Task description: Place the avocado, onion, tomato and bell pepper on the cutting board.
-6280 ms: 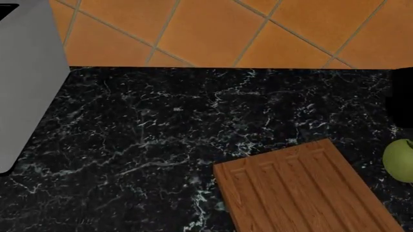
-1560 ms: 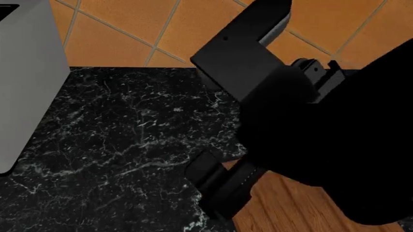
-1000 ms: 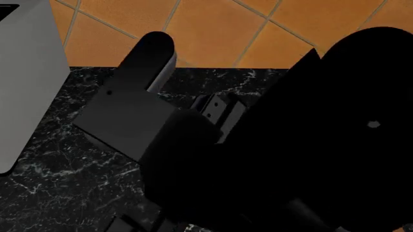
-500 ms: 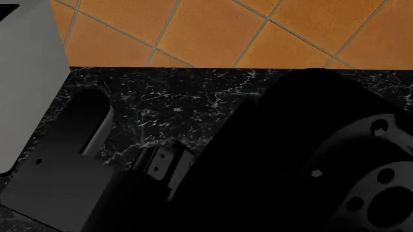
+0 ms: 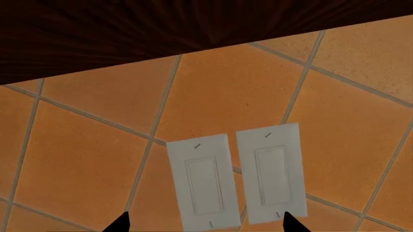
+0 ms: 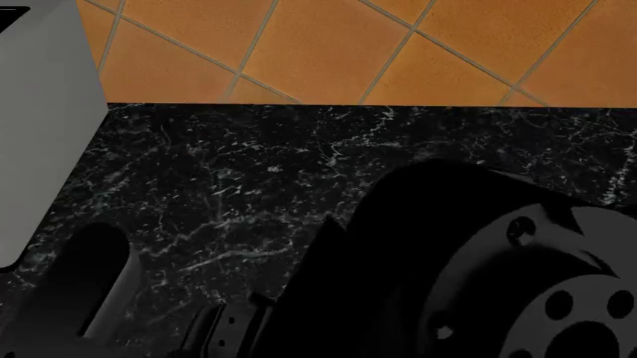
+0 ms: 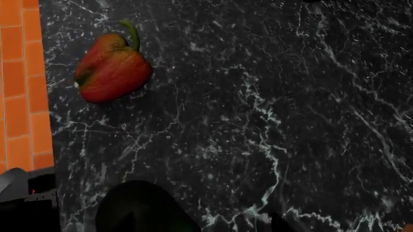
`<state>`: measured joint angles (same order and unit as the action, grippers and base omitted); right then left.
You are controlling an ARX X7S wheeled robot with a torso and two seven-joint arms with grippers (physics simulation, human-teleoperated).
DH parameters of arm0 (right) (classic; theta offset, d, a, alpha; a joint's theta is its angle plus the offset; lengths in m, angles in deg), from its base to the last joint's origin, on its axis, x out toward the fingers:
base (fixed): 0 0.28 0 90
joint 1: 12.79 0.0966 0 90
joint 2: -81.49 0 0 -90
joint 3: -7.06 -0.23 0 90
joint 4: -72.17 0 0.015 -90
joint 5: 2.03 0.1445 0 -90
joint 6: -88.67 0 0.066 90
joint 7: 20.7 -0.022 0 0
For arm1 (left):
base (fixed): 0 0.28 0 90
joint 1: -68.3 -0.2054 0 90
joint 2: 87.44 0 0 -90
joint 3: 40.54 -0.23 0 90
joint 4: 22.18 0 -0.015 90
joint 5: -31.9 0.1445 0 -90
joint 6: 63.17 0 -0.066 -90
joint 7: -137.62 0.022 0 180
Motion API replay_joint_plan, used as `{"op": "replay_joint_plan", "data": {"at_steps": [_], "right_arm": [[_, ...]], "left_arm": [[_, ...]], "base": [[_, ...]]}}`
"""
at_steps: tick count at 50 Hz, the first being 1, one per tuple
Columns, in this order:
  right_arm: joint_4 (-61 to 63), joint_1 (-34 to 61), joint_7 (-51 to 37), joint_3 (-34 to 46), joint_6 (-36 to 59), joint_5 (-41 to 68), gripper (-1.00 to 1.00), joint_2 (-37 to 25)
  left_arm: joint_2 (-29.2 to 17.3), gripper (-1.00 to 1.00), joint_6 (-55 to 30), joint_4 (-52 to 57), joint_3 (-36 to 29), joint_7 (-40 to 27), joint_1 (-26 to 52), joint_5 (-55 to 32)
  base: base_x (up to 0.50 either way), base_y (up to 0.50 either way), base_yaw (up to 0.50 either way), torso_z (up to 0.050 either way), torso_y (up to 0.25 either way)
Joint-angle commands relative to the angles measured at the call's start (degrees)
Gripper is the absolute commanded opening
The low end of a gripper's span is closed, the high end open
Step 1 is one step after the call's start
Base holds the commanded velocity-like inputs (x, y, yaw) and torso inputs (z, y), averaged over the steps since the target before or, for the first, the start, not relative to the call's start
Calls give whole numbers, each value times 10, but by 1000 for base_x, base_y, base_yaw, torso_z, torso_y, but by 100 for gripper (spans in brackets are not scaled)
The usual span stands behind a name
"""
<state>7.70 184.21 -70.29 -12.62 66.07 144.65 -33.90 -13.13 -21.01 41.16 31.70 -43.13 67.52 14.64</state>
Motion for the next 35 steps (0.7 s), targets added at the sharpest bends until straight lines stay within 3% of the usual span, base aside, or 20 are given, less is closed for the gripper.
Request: {"op": "replay_joint_plan", "data": {"at_steps": [1,35], "right_arm": [[11,13,7,-4,-21,19,100,28],[24,-15,39,24,27,9,100,47]], "left_arm": [[9,100,0,-3,19,12,2,7],[4,100,0,2,19,7,-8,1]], "base": [[0,0,0,0,0],[0,0,0,0,0]]}}
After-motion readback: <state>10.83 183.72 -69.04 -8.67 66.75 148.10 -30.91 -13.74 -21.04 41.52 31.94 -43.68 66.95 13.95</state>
